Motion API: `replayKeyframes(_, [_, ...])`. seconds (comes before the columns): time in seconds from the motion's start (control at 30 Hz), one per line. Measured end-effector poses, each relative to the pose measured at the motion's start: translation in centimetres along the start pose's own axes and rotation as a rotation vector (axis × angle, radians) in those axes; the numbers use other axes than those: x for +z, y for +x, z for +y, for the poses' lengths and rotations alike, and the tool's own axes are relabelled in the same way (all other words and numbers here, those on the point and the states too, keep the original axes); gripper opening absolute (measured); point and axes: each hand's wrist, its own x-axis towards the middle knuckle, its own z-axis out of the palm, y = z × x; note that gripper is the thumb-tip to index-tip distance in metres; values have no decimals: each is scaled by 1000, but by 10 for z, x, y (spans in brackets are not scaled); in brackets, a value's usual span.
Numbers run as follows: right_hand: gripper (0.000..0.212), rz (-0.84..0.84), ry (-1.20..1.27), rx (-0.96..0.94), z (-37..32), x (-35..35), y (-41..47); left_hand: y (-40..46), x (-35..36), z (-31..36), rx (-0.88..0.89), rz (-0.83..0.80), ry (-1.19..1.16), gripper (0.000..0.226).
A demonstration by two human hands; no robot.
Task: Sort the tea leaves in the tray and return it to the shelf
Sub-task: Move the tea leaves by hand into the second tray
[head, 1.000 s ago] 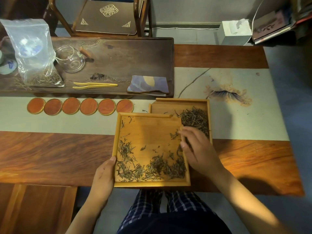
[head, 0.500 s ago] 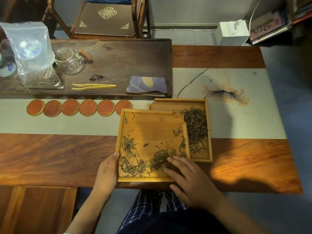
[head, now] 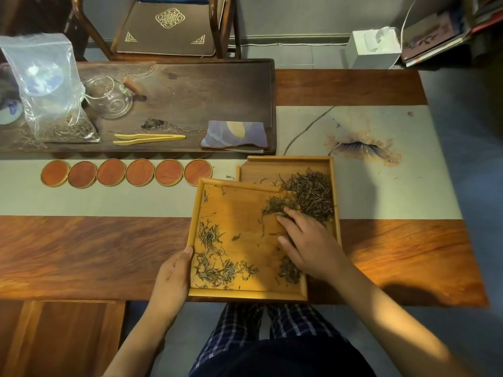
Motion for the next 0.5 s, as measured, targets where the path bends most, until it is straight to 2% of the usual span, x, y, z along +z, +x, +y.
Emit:
replayKeyframes(0.37, [45, 64, 43, 151, 24, -8, 8, -6, 1, -6, 41, 0, -6, 43])
replayKeyframes(0.5, [52, 110, 68, 83, 5, -14, -3, -6, 0, -5, 48, 7, 4, 44])
